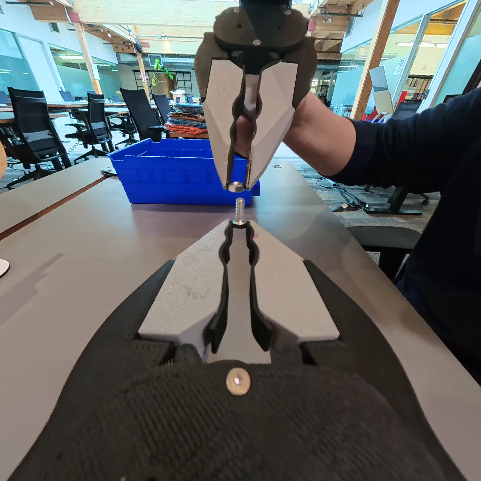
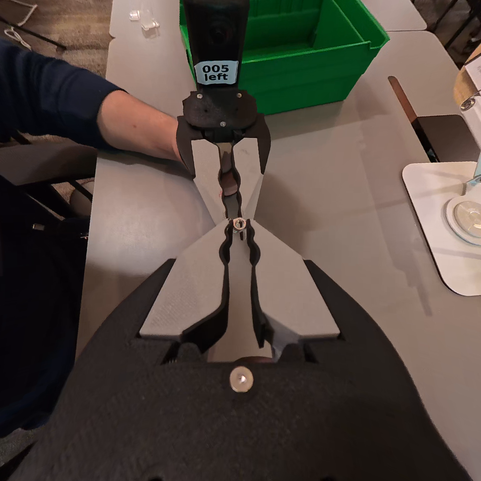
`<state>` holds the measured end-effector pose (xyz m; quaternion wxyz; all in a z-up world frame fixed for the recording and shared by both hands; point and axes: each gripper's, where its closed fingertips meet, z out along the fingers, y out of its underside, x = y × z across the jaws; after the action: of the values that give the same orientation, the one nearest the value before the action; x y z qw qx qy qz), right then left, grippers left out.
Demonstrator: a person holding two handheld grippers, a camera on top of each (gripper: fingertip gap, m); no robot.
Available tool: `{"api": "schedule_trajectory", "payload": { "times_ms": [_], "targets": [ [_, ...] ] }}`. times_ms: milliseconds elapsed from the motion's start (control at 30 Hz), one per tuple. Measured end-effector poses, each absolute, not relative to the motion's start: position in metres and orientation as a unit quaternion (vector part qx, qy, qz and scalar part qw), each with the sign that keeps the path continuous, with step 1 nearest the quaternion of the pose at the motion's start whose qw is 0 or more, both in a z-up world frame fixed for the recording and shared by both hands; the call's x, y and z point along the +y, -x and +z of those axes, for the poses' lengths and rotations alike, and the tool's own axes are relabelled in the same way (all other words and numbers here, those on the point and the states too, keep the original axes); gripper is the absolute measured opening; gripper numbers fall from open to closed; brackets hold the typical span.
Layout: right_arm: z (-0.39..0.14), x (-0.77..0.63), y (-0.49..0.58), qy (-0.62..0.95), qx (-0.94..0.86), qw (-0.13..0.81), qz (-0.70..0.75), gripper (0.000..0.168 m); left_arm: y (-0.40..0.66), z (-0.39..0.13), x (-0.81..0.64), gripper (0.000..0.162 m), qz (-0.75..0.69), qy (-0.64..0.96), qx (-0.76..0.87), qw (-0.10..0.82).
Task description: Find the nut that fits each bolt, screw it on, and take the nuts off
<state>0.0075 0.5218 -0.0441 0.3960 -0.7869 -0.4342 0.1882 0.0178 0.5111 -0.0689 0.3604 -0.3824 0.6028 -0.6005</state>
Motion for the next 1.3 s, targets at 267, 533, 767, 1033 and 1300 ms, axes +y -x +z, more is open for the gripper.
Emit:
{"api": "schedule_trajectory", "payload": {
  "times_ms": [267, 533, 767, 1033, 1300],
  "targets": [
    [-0.0429, 0.5211, -0.0014, 0.788, -0.434, 0.387, 0.203, 0.007, -0.0174, -0.0650, 0.5124, 0.007, -0.611, 0.377, 0.591, 0.368],
    [-0.0417, 0.5203, 0.0011, 0.787, -0.433, 0.389, 0.205, 0.007, -0.0181, -0.0648, 0.5103, 0.007, -0.612, 0.375, 0.592, 0.368],
    [-0.0412, 0.5202, 0.0001, 0.787, -0.431, 0.392, 0.201, 0.007, -0.0172, -0.0623, 0.5119, 0.007, -0.617, 0.374, 0.586, 0.369],
    [-0.0441, 0.5214, -0.0014, 0.787, -0.424, 0.397, 0.208, 0.007, -0.0180, -0.0623, 0.5102, 0.007, -0.618, 0.375, 0.585, 0.367],
    [-0.0419, 0.5225, -0.0004, 0.783, -0.421, 0.404, 0.215, 0.007, -0.0177, -0.0601, 0.5109, 0.007, -0.622, 0.375, 0.580, 0.369]
  ]
}}
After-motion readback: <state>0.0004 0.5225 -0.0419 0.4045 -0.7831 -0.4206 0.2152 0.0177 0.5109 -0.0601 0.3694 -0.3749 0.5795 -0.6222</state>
